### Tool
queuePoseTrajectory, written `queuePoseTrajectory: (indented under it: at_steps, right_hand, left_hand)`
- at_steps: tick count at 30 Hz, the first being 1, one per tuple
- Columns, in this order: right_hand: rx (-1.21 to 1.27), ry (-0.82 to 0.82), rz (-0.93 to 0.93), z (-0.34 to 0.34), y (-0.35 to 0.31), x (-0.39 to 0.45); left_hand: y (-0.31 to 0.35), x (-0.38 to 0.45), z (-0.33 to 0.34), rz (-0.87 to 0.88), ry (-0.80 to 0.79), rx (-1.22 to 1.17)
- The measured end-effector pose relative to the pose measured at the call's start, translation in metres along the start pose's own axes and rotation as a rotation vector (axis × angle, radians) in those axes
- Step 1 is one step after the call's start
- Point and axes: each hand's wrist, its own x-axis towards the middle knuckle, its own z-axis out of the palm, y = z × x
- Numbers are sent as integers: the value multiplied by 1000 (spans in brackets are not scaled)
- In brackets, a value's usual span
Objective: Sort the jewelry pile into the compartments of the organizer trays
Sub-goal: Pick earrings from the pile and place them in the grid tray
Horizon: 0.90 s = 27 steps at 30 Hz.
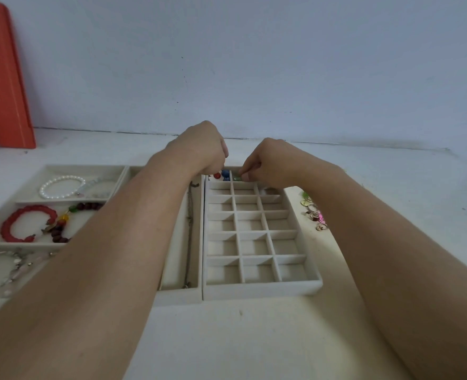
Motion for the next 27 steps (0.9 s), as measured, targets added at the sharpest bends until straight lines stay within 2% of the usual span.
queuePoseTrajectory:
  at_steps: [5,14,17,27]
  right_hand:
    - [-10,13,1,-2,3,0]
    - [37,10,-5,-2,1,1]
    - [18,50,36,-6,5,1]
    - [34,33,61,-1,5,1]
  left_hand:
    - [0,3,0,15,-12,46]
    - [3,-4,-1,76,-180,32]
    - [2,-3,0,82,-174,45]
    - [6,-7,0,115,-237,62]
